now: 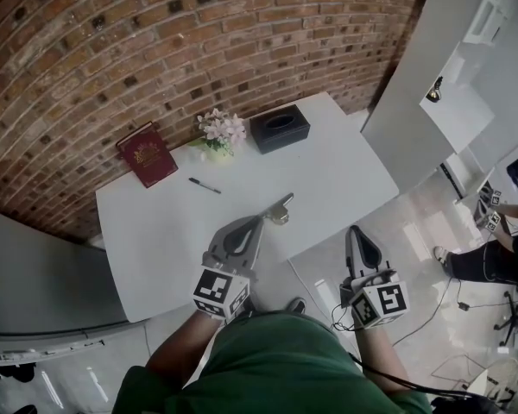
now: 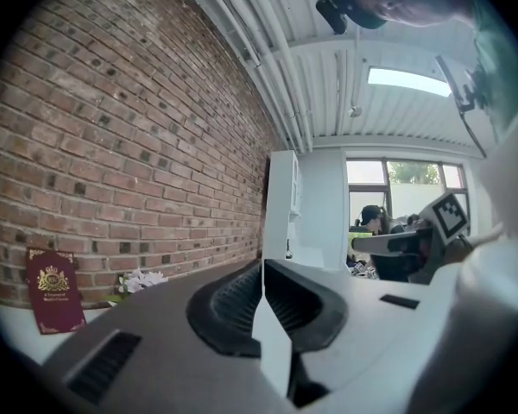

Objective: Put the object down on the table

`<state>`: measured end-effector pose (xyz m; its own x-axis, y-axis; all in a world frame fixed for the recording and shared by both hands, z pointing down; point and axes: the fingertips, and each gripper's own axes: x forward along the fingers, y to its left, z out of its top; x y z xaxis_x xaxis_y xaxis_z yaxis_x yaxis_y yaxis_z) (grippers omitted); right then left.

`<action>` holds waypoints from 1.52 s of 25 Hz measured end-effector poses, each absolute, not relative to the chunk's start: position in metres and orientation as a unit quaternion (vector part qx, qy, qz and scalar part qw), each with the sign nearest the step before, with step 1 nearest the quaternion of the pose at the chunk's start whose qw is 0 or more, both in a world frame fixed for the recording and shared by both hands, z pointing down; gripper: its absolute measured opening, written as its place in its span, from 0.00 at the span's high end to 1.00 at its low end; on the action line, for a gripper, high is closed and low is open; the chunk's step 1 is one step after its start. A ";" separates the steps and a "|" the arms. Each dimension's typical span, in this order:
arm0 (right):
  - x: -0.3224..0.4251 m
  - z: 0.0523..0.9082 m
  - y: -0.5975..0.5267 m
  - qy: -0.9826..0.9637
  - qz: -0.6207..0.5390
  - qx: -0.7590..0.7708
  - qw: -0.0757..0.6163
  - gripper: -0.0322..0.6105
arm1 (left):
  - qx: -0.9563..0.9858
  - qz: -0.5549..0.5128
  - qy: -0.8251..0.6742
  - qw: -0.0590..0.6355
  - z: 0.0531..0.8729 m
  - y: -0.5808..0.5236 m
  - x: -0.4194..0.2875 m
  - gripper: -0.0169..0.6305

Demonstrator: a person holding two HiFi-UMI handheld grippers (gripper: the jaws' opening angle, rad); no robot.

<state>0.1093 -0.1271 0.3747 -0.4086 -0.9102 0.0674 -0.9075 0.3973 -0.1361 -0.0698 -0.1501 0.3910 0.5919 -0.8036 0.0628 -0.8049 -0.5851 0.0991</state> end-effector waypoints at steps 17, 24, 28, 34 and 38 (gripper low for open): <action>0.109 0.381 -0.133 0.844 -0.069 -0.531 -0.001 0.95 | 0.891 0.008 -0.450 0.066 0.393 -0.160 -0.065 0.95; 0.104 0.378 -0.137 0.844 -0.079 -0.531 0.005 0.95 | 0.890 0.008 -0.451 0.065 0.393 -0.164 -0.065 0.95; 0.105 0.383 -0.136 0.844 -0.076 -0.531 -0.009 0.95 | 0.890 0.014 -0.450 0.072 0.398 -0.165 -0.065 0.95; 0.105 0.383 -0.141 0.843 -0.073 -0.532 -0.014 0.95 | 0.891 0.017 -0.449 0.070 0.399 -0.172 -0.065 0.95; 0.105 0.388 -0.144 0.843 -0.074 -0.532 -0.019 0.95 | 0.892 0.019 -0.447 0.069 0.404 -0.176 -0.065 0.95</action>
<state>0.1048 -0.1443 0.3877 -0.4328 -0.8947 0.1107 -0.9003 0.4224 -0.1052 -0.0646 -0.1763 0.4036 0.5995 -0.7946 0.0959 -0.7999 -0.5908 0.1055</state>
